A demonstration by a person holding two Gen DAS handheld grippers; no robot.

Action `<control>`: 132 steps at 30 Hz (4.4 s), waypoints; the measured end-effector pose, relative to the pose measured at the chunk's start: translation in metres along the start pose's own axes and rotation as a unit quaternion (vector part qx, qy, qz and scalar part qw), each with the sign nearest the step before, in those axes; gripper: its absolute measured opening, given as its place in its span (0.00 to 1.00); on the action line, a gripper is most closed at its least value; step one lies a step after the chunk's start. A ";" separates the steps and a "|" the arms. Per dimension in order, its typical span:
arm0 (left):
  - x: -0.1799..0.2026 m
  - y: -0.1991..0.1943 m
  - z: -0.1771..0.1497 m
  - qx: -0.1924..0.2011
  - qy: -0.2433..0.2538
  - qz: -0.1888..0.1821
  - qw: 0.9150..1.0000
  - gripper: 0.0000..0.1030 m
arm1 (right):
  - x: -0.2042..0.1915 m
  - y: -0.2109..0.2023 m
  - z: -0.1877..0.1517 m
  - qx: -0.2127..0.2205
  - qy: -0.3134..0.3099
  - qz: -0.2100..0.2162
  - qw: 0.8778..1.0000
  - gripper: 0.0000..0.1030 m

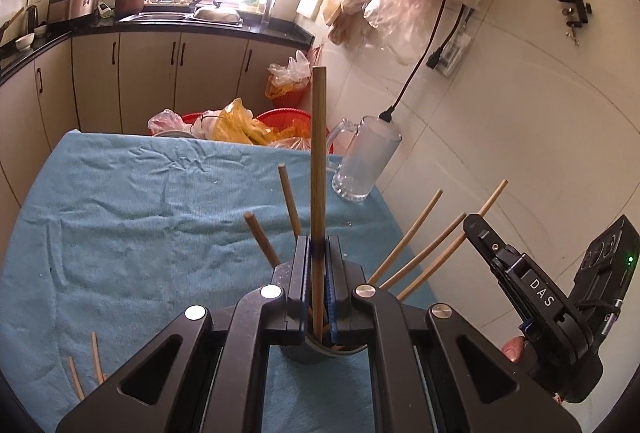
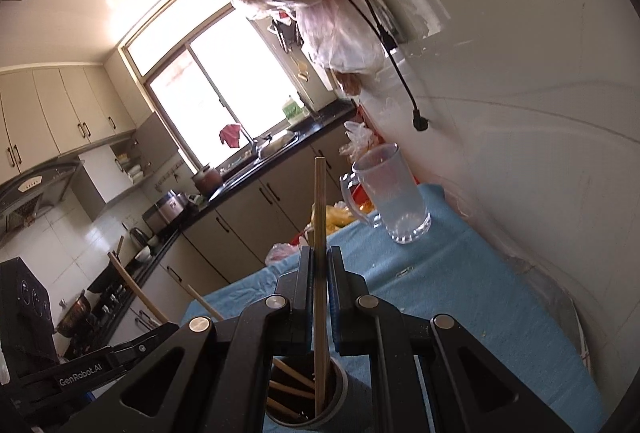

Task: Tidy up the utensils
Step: 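Lower the chopsticks into the black cup and open both grippers, then move both open grippers back over the remaining chopsticks on the towel, then close the right gripper on a chopstick while the left gripper grasps another, then lift both held chopsticks upright and carry them over the black cup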

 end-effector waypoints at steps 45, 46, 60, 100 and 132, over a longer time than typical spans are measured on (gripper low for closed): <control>-0.052 -0.051 -0.026 0.046 -0.016 0.065 0.997 0.64 | 0.001 -0.041 -0.031 -0.035 -0.039 -0.073 0.996 0.72; -0.057 -0.054 -0.029 0.047 -0.018 0.071 0.996 0.68 | 0.000 -0.044 -0.035 -0.039 -0.045 -0.079 0.995 0.75; -0.164 -0.069 -0.126 -0.008 -0.047 0.144 0.988 0.75 | -0.029 -0.032 -0.131 -0.147 -0.056 -0.044 0.986 0.81; -0.257 -0.049 -0.223 -0.068 -0.109 0.156 0.979 0.63 | -0.088 0.112 -0.275 -0.420 -0.043 -0.030 0.906 0.07; -0.220 -0.010 -0.184 -0.152 -0.050 0.202 0.966 0.06 | -0.095 0.045 -0.234 -0.351 -0.055 0.041 0.934 0.08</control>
Point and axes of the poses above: each gripper's, at about its wrist camera, not at the fingertips, and y roughly the way its jaws point, x to its right, z to its top, the point moved 7 cm from there along y, roughly the way its jaws point, and after that the axes turned 15 degrees about z, right-handed, at the moved point
